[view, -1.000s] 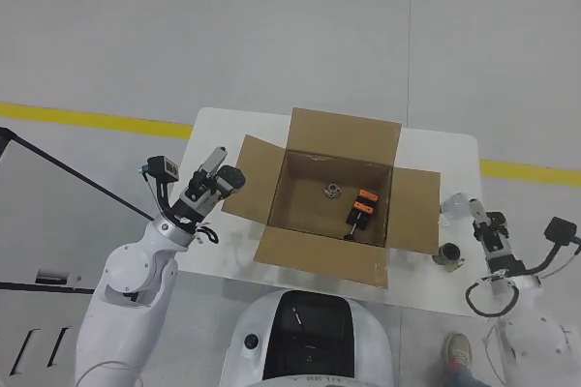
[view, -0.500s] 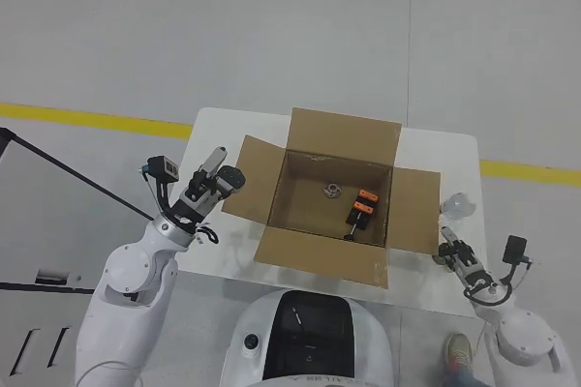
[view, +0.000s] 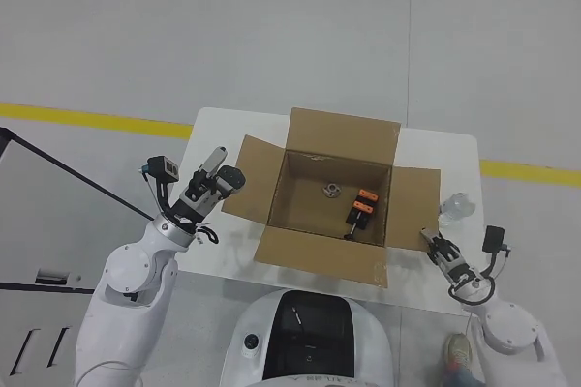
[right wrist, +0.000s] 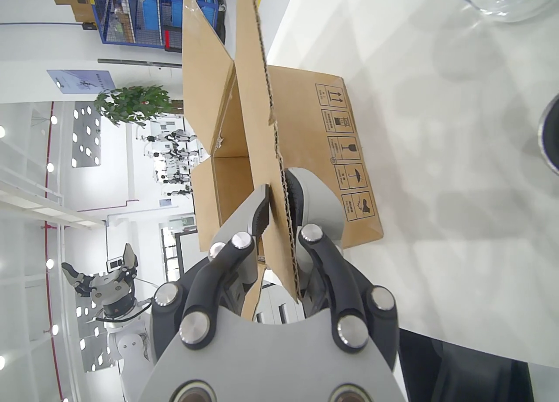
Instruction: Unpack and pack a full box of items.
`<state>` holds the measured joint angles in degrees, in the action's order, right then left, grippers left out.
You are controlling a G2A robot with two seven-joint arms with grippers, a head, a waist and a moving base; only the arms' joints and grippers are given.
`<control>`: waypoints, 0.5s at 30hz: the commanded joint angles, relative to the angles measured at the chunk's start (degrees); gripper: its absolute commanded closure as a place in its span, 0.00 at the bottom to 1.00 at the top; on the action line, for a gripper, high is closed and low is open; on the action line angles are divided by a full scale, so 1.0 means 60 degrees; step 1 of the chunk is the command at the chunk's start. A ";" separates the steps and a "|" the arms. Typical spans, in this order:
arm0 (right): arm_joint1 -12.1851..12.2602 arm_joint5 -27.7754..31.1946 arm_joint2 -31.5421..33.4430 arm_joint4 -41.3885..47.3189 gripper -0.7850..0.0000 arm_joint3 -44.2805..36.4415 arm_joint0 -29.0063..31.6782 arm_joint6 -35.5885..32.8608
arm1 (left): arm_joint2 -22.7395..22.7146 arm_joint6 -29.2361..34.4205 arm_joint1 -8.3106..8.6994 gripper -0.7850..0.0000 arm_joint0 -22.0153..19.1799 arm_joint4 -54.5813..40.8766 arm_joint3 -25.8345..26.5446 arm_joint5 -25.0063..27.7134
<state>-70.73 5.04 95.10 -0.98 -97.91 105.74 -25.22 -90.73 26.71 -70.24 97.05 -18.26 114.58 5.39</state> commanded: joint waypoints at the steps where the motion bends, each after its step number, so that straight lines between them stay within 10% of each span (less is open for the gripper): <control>1: -0.0002 0.0027 -0.0122 -0.0037 1.00 0.0039 -0.0159 -0.0024 | 0.0000 0.0000 0.0000 0.00 0.0000 0.0000 0.0000 0.0000; 15: 0.0142 0.0249 -0.0251 -0.0642 1.00 0.0911 -0.1510 -0.1030 | 0.0000 0.0000 0.0000 0.00 0.0000 0.0000 0.0000 0.0000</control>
<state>-70.01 6.46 93.29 -4.78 -92.82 97.17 -30.25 -90.73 26.71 -70.24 97.05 -18.26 114.58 5.39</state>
